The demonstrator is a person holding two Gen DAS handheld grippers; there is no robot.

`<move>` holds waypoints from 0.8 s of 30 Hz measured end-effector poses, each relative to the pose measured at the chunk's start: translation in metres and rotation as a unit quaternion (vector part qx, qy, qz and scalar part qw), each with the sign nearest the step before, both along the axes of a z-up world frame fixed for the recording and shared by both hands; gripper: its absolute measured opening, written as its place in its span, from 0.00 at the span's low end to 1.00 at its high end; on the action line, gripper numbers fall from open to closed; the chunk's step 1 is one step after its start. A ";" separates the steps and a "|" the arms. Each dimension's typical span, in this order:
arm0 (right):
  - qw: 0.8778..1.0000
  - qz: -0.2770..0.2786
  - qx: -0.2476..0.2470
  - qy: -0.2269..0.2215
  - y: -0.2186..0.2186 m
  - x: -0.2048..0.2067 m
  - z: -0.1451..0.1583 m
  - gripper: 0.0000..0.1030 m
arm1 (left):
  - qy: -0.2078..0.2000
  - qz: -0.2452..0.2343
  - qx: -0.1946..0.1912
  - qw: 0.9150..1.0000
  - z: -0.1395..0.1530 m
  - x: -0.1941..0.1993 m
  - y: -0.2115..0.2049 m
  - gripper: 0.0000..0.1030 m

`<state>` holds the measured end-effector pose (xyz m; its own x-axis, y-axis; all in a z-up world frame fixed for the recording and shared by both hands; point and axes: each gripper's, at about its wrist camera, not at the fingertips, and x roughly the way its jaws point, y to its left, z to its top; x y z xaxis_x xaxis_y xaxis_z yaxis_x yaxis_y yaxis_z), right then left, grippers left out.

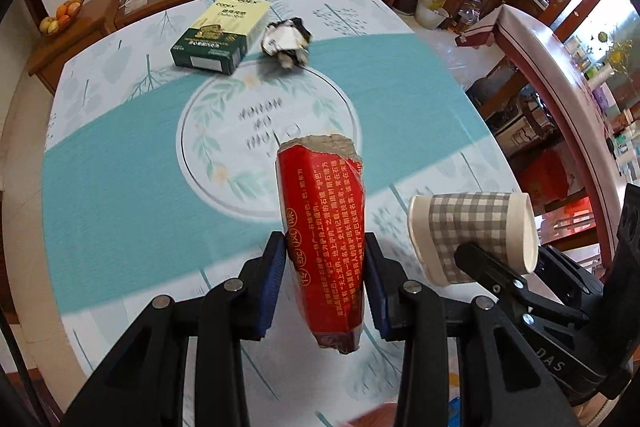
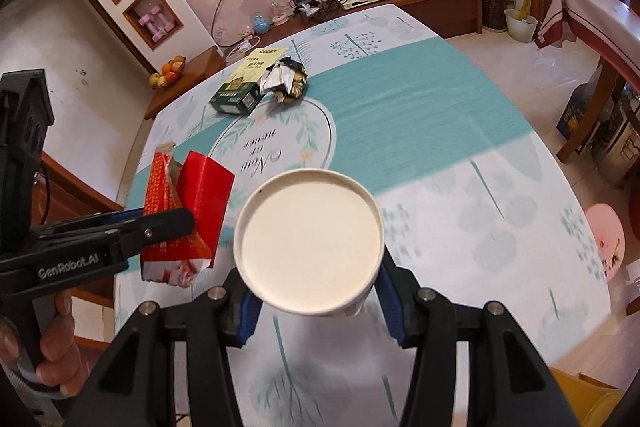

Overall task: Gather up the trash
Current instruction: 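Carry the red snack and paper cup over the black trash bin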

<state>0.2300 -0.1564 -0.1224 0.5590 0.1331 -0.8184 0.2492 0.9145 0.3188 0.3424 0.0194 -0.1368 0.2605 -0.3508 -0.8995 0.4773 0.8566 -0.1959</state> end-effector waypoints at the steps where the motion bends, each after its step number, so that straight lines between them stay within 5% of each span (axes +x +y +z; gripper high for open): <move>1: 1.000 0.003 0.002 -0.004 -0.002 -0.012 0.003 0.49 | -0.003 0.002 0.000 1.000 0.002 -0.008 -0.001 0.35; 11: 0.999 0.027 0.006 -0.025 -0.031 -0.110 0.008 0.49 | -0.034 0.026 -0.009 0.999 0.017 -0.125 -0.025 0.35; 24: 0.999 0.038 0.025 0.000 -0.057 -0.207 -0.025 0.49 | -0.021 0.020 0.014 0.999 -0.008 -0.244 -0.058 0.35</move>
